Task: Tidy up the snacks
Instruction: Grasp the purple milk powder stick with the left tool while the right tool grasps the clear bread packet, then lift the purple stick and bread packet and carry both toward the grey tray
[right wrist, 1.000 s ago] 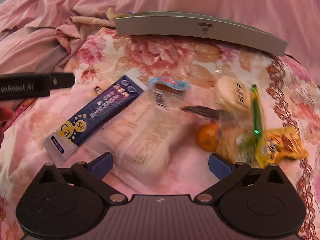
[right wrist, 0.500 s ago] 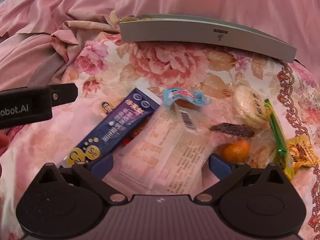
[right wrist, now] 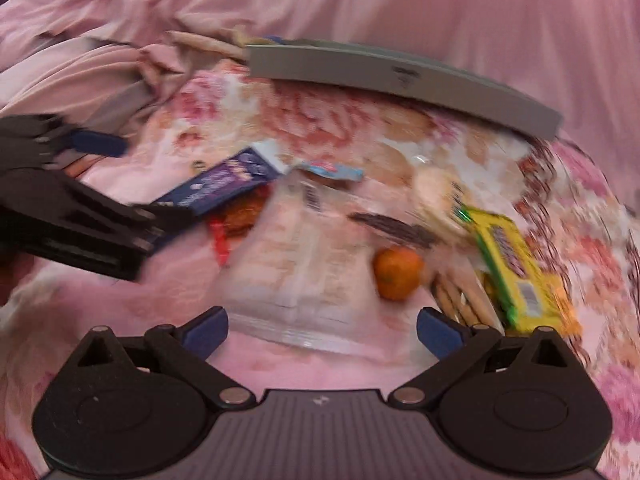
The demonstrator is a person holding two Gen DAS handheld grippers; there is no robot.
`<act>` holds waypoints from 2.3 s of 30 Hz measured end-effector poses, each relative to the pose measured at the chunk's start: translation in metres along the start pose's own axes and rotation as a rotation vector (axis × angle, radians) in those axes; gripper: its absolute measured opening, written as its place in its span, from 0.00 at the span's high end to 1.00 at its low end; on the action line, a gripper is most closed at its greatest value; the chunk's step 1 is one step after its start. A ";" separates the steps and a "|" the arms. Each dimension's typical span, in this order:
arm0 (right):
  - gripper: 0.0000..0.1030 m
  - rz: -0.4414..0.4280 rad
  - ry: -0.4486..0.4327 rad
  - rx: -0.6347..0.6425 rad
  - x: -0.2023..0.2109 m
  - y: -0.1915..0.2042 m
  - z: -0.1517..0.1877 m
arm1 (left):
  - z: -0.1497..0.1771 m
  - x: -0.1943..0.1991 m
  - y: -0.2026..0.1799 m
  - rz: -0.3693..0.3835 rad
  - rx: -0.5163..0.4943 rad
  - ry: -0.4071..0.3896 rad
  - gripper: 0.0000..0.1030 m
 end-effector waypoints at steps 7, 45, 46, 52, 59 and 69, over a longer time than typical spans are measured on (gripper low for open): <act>0.01 -0.025 -0.022 -0.016 -0.010 0.007 -0.010 | 0.003 -0.007 -0.004 -0.032 -0.070 0.013 0.09; 0.08 -0.001 0.005 0.017 0.001 0.004 -0.005 | -0.002 0.009 -0.003 0.131 0.072 0.155 0.31; 0.07 0.013 0.011 0.030 -0.003 0.006 -0.005 | -0.003 0.008 -0.006 0.134 0.046 0.143 0.31; 0.03 0.060 0.025 0.060 -0.022 0.014 -0.006 | -0.001 -0.003 -0.010 0.169 0.018 0.156 0.35; 0.13 0.017 0.012 -0.016 -0.024 0.001 -0.004 | -0.001 -0.004 -0.005 0.216 0.071 0.180 0.61; 0.22 -0.039 0.013 0.005 -0.002 0.001 0.007 | 0.002 0.015 0.003 0.215 0.198 0.275 0.64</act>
Point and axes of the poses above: each gripper's, at about its wrist camera, not at the fingertips, and x roughly against the way its jaws point, y to its left, z to its underside, the point moved 1 cm from there along -x, roughly the way its jaws point, and after that the axes turned 12 degrees about -z, right-handed, at the moved point
